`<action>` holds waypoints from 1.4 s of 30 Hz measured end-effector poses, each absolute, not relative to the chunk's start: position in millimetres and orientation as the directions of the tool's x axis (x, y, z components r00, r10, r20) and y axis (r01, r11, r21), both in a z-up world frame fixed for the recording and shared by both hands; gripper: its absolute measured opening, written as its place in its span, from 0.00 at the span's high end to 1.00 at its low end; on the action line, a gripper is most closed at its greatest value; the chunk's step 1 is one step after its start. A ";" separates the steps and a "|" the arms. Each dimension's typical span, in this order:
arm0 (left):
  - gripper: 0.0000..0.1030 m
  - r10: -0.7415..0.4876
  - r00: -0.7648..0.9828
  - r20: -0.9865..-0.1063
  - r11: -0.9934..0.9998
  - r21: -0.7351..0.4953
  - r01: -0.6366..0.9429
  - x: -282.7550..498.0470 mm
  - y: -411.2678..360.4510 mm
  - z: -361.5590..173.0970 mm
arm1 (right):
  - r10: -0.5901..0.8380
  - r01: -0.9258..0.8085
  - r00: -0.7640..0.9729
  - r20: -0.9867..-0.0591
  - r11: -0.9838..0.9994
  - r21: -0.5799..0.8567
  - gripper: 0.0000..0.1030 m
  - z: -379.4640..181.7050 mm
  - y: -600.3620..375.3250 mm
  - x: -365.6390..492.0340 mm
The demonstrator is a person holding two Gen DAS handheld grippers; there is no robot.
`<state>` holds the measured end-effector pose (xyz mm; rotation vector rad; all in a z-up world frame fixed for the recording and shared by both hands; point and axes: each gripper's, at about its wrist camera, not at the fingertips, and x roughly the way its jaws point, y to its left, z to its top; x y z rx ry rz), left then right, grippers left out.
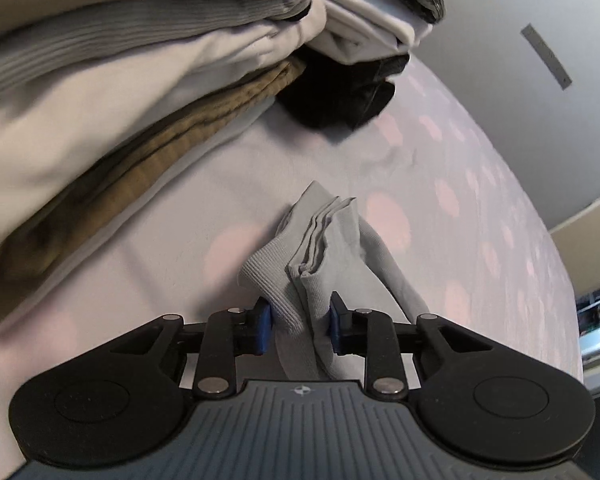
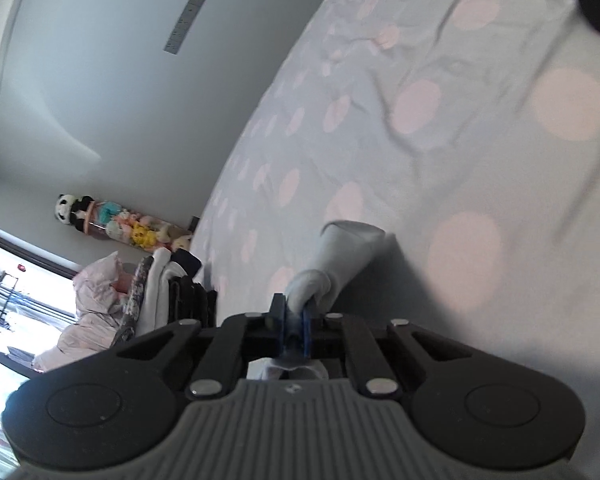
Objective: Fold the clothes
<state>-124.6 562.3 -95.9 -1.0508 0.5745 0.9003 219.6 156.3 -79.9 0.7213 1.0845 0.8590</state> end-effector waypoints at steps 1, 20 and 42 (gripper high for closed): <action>0.69 0.337 0.524 -0.782 0.209 -0.481 -0.851 -133.7 551.5 -93.2 | 0.860 -0.223 0.222 -0.460 0.504 0.834 0.91 -76.6 145.1 213.1; 0.68 0.343 0.523 -0.780 0.357 -0.407 -0.841 -246.7 411.8 -109.7 | 0.658 -0.270 0.237 -0.715 0.751 0.602 0.90 -98.6 17.4 89.5; 0.31 0.486 0.556 -0.675 0.600 -0.205 -0.773 -200.4 395.4 -88.6 | 0.624 -0.498 0.247 -0.741 0.738 0.456 0.53 -74.0 94.7 157.7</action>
